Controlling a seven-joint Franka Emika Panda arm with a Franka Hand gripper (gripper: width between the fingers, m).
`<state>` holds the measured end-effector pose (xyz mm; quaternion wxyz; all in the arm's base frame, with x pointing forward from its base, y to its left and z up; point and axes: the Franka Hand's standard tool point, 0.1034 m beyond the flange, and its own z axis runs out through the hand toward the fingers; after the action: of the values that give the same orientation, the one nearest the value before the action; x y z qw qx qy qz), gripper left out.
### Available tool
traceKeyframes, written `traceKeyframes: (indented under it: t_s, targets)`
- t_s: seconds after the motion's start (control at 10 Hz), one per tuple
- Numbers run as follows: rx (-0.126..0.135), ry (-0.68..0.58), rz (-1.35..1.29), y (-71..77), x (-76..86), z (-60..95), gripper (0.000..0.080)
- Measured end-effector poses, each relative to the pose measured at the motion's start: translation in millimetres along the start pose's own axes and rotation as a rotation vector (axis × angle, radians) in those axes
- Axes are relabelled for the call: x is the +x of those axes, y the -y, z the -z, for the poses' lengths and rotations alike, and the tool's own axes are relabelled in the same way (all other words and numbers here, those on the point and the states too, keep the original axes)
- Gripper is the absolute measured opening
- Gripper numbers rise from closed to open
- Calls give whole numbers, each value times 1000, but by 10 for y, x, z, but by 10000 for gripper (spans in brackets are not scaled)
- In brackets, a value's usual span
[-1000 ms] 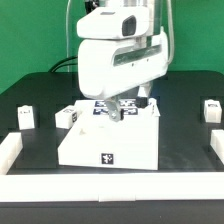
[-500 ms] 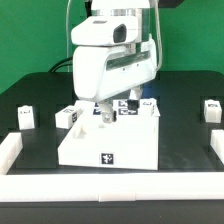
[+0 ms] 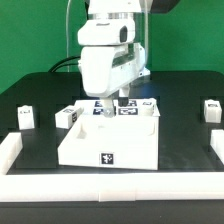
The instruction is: Assemble one leg
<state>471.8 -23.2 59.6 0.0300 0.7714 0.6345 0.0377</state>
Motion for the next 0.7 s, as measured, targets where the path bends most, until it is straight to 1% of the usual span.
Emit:
traceKeyframes:
  t_s: [0.1,0.2,0.6,0.7]
  targets:
    - [-16,-4,7,46,46,-15,650]
    - [-6,-3,-28,107,60,-37,650]
    - [-3,-3,-33,110,43,-56,650]
    - [11,-3,-32,192,17,-146,650]
